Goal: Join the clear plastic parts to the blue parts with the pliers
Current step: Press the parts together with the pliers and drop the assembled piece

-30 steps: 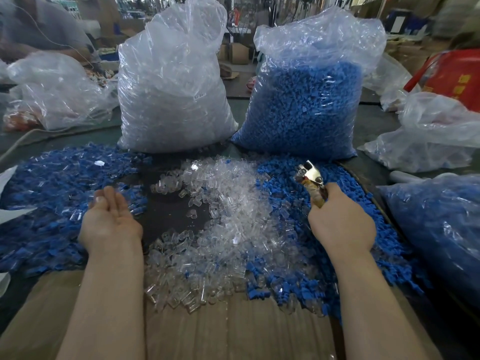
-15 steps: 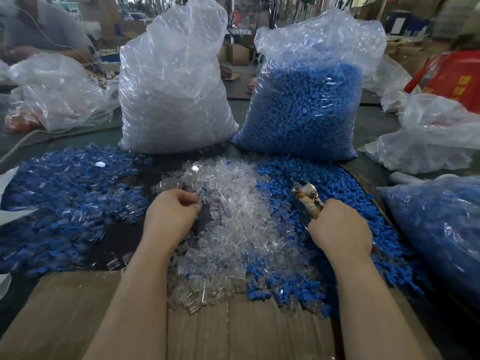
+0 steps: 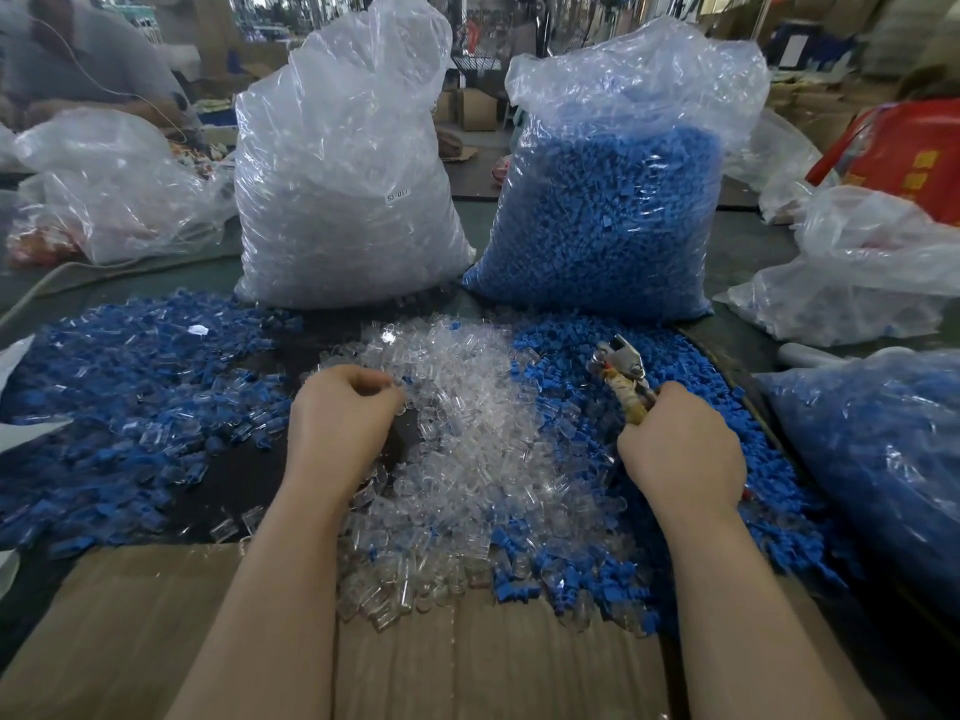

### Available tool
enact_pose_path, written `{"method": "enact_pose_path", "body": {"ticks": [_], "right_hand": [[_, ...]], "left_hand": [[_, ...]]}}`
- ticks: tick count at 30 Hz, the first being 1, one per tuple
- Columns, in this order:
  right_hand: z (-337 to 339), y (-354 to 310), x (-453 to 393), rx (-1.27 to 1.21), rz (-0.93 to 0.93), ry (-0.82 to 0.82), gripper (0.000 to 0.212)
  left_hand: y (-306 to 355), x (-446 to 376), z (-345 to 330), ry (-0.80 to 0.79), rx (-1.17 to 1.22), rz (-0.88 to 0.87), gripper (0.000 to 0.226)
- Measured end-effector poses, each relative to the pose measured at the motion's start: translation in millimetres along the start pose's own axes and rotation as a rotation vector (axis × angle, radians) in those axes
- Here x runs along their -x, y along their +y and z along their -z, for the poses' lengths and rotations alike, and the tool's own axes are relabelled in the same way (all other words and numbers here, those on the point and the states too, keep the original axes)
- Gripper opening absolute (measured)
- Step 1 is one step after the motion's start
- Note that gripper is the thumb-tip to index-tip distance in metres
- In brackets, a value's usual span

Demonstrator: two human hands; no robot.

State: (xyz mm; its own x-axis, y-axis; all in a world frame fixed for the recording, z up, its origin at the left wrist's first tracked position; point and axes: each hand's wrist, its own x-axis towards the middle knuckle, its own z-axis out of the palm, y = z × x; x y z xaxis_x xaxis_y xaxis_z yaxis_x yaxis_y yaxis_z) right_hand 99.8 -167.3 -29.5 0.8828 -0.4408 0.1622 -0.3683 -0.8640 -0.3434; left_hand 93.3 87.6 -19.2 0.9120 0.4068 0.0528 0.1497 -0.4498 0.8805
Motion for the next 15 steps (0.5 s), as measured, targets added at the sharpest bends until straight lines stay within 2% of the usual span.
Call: {"method": "enact_pose_path", "body": {"ticks": [2,6,11,15], "right_hand": [[1.2,1.0,-2.8,-0.053,0.011,-0.012,0.013],[2.7,1.6,-6.4,-0.122,0.073,-0.187,0.014],[2.3,-1.9,-7.4,-0.168,0.193,-0.275,0.016],[0.6,-3.1,-6.0,-0.138,0.217,-0.241,0.016]], "left_hand": [[4.0,0.7,-0.4,-0.019,0.140,0.033,0.007],[9.2,2.0,-3.3,-0.049,0.365,0.096,0.005],[10.5,3.6,-4.3,0.044,0.425,0.081,0.015],[11.9,3.9,-2.5,0.078,0.489,0.081,0.006]]}}
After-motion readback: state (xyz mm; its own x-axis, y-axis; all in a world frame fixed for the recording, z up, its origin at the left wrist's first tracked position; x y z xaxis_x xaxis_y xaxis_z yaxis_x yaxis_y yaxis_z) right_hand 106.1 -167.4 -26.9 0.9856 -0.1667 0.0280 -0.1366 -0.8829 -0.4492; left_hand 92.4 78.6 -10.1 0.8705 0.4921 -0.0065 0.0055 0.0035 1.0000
